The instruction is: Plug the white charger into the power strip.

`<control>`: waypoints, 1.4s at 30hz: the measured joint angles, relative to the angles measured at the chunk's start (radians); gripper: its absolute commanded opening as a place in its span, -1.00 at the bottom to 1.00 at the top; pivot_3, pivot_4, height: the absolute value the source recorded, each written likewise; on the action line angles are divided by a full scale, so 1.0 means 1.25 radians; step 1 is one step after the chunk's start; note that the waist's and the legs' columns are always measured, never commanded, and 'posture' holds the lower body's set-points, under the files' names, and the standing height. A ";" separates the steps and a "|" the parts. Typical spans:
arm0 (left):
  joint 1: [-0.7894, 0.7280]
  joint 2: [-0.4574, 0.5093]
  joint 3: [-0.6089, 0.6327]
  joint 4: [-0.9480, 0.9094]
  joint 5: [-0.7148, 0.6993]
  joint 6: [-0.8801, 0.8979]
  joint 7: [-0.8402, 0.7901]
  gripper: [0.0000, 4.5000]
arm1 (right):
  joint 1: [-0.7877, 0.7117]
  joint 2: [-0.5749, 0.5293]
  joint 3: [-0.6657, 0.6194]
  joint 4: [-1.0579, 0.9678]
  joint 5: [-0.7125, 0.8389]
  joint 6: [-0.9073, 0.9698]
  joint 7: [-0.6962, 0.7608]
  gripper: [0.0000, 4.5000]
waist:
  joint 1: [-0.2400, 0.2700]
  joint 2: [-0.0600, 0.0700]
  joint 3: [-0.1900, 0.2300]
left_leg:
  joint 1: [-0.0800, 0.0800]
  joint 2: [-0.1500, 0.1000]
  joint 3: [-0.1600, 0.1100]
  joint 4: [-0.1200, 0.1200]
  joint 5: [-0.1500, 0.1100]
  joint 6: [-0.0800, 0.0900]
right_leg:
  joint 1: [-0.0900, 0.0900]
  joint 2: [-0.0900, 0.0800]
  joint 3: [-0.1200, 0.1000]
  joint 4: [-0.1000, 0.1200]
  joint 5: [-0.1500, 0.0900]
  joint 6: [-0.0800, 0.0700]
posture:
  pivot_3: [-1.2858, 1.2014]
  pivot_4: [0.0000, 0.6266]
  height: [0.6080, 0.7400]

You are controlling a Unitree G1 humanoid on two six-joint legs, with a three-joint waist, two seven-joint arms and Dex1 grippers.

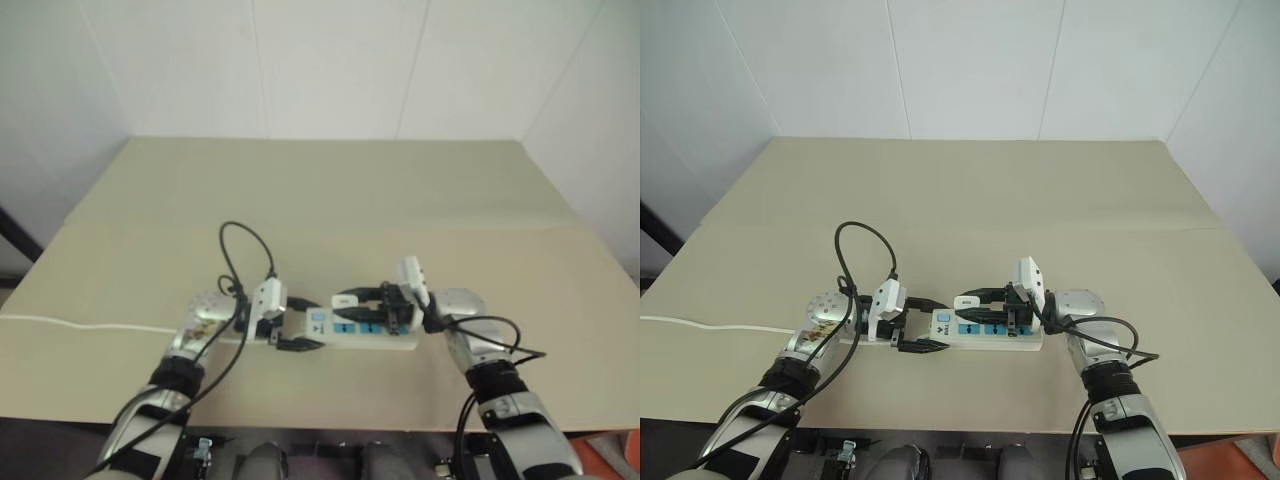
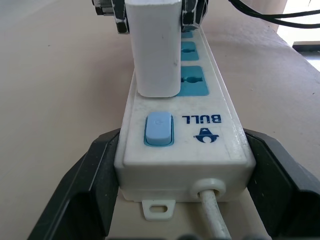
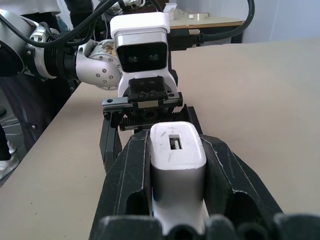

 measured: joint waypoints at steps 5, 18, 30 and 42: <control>0.001 0.001 0.000 0.000 0.000 0.000 0.000 0.45 | 0.003 0.001 0.004 0.013 0.000 -0.027 0.000 -0.50 | 0.000 0.000 0.000 | 0.000 0.000 0.000 0.000 0.000 0.000 | 0.000 0.000 0.000 0.000 0.000 0.000 | 0.03 -0.52 1.00; 0.003 0.007 0.003 0.000 -0.001 0.006 0.000 0.45 | 0.002 0.003 0.018 0.024 -0.002 -0.039 -0.028 -0.50 | -0.003 -0.001 -0.002 | 0.002 0.000 0.000 -0.001 0.000 0.000 | 0.001 0.000 0.000 0.000 0.000 0.000 | 0.03 -0.52 1.00; 0.003 0.007 0.003 0.000 0.000 0.010 -0.003 0.45 | 0.023 -0.004 0.025 0.018 -0.056 -0.109 -0.072 0.58 | -0.007 -0.004 -0.003 | 0.003 0.000 0.000 -0.001 0.000 0.000 | 0.002 0.000 0.000 0.000 0.000 0.000 | 0.03 -0.52 1.00; -0.001 0.005 0.004 0.000 -0.003 0.029 -0.007 0.60 | 0.031 -0.004 0.025 0.020 -0.060 -0.152 -0.079 0.99 | -0.007 -0.004 -0.003 | 0.003 0.000 0.000 -0.001 0.000 0.000 | 0.002 0.000 0.000 0.000 0.000 0.000 | 0.03 -0.52 1.00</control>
